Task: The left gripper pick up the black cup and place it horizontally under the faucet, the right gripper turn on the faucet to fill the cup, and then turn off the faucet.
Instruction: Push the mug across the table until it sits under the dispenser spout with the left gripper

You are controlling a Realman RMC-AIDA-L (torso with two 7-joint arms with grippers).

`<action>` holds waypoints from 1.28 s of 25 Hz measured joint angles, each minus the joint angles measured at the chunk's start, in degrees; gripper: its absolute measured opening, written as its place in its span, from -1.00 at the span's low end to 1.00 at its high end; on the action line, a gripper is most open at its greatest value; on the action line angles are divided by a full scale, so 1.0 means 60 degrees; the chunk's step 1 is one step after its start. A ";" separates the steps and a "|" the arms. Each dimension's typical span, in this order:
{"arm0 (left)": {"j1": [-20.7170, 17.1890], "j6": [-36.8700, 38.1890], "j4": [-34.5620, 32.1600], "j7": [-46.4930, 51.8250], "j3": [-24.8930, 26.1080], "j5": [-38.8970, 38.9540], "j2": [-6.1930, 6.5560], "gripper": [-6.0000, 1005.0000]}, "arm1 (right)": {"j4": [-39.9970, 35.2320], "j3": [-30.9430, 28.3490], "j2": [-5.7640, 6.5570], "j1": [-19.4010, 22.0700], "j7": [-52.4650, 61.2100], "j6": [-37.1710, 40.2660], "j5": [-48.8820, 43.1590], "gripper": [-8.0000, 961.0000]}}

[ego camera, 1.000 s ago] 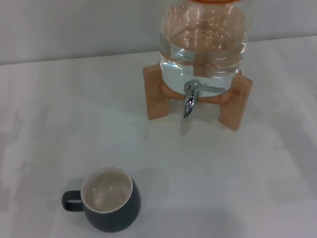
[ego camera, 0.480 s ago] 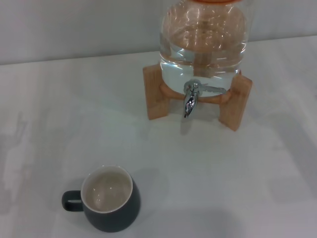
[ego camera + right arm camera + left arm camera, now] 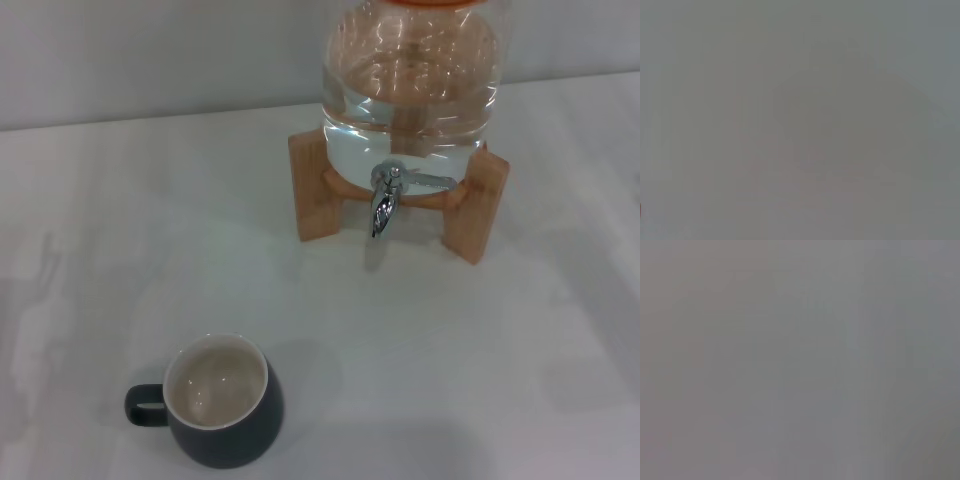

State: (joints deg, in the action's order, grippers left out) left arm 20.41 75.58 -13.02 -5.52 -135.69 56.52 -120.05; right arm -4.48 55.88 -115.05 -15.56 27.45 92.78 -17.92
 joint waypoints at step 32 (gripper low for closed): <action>-0.0403 -0.0037 -0.0087 -0.0033 -0.0356 0.0009 0.0013 0.76 | 0.0099 0.0099 0.0015 0.0116 0.0025 0.0109 -0.0001 0.81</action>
State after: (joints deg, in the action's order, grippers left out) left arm 17.99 75.36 -13.54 -5.71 -137.83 56.57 -119.97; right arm -3.89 56.47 -114.96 -14.86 27.60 93.43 -17.93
